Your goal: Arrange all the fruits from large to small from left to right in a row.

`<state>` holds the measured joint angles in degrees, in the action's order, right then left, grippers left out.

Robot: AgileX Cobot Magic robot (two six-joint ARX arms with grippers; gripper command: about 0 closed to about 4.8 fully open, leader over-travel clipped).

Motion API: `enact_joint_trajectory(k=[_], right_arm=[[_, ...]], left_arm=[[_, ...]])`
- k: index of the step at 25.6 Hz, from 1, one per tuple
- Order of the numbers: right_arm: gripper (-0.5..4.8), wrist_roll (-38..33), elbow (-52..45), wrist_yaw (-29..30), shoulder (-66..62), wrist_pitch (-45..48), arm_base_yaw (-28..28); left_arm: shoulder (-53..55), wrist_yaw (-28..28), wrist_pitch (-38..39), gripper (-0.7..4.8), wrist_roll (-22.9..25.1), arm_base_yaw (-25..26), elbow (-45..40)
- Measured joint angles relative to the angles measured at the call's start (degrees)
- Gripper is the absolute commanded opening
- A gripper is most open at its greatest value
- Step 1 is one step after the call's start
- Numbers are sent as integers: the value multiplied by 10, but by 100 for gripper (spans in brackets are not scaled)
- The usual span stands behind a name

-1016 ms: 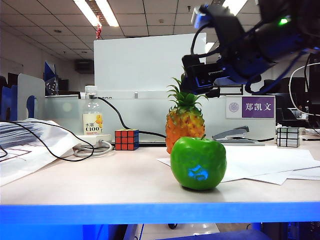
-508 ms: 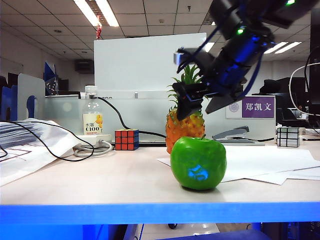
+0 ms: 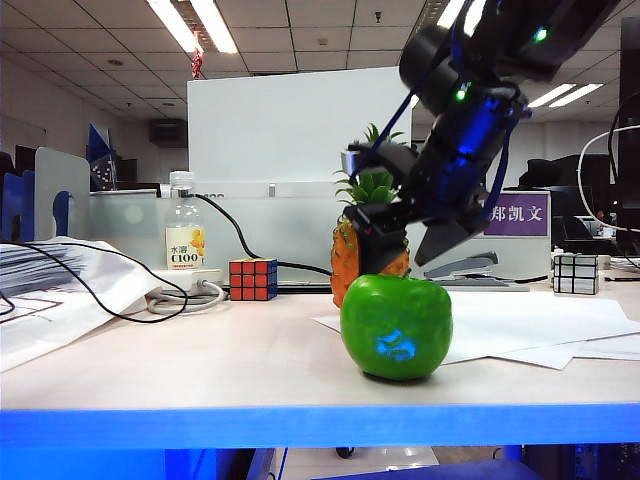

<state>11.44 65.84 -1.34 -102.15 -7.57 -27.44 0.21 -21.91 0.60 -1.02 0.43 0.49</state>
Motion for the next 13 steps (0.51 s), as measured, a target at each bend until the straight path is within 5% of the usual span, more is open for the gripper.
enact_joint_trajectory(k=[13], right_arm=[[479,-7,0,14,-59,19,0]], left_arm=[[0,0,0,-5,2,0,0]])
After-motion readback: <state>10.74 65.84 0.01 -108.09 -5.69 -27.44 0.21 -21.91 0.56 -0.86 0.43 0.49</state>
